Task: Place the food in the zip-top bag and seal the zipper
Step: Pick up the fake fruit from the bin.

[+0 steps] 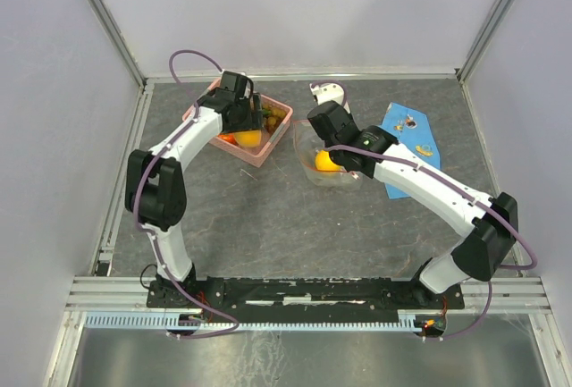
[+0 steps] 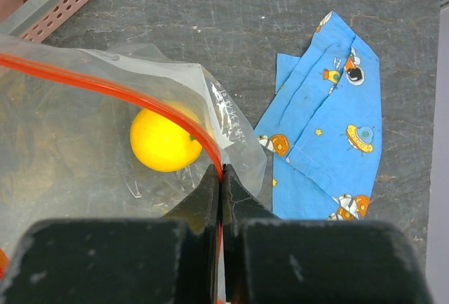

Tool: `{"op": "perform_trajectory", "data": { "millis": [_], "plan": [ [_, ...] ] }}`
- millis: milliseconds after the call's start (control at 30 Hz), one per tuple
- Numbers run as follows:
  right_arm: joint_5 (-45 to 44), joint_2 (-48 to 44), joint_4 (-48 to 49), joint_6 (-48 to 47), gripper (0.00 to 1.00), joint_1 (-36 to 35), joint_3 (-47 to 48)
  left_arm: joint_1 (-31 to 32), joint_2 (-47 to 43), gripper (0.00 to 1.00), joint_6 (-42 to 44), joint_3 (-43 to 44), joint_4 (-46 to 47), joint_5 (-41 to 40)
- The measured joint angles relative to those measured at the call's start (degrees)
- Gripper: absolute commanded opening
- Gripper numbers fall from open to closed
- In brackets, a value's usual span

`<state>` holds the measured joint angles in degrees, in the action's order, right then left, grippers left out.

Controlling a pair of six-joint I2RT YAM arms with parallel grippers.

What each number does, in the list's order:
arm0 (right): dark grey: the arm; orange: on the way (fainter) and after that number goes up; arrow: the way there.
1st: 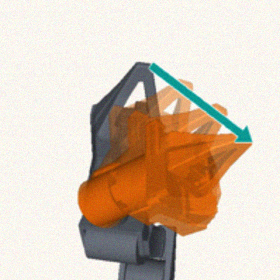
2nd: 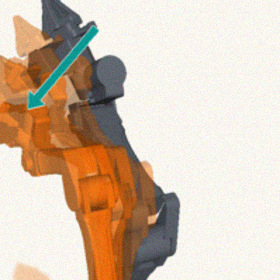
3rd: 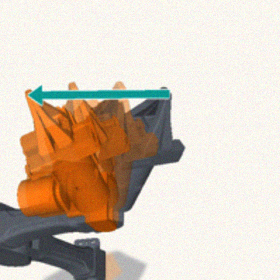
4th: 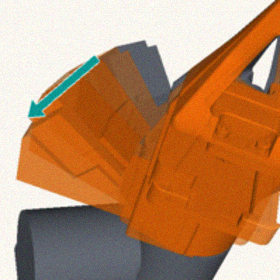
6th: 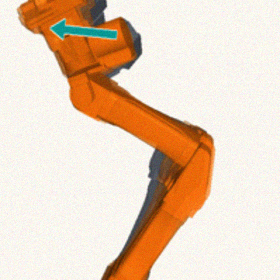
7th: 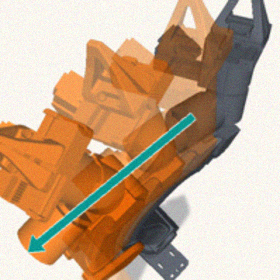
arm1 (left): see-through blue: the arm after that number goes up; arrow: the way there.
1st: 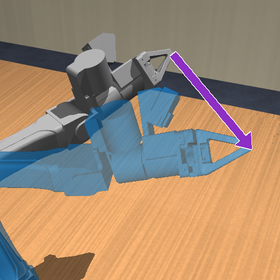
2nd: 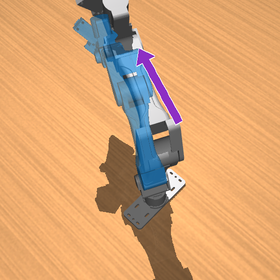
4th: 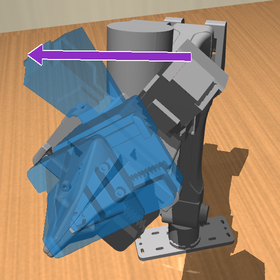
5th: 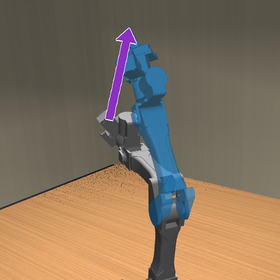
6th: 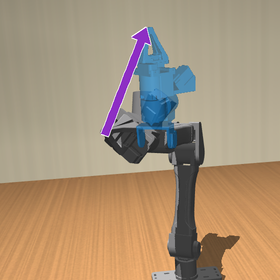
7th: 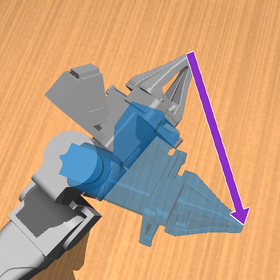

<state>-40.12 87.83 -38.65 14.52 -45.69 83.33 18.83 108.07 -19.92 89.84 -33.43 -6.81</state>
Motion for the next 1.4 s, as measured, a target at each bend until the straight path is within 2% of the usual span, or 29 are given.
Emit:
{"op": "perform_trajectory", "data": {
  "millis": [300, 733, 1133, 1400],
  "plan": [
    [1.4, 0.0, 0.0, 0.9, 0.02, 0.0, 0.0, -5.2, -4.7, 0.61, -5.5, -6.4, 7.1, 6.9],
    [5.3, 0.0, 0.6, 2.0, 0.02, 0.0, 0.0, -10.4, -18.0, 0.60, -13.9, -17.7, 17.3, 19.1],
    [9.1, 0.0, 1.8, 2.2, 0.02, -0.9, -0.3, -9.7, -32.3, 0.59, -20.9, -31.1, 23.7, 26.3],
    [9.7, 0.2, 1.8, 2.2, 0.02, -3.1, -0.2, -3.1, -42.1, 0.59, -23.1, -35.0, 27.1, 26.1]
  ]
}}
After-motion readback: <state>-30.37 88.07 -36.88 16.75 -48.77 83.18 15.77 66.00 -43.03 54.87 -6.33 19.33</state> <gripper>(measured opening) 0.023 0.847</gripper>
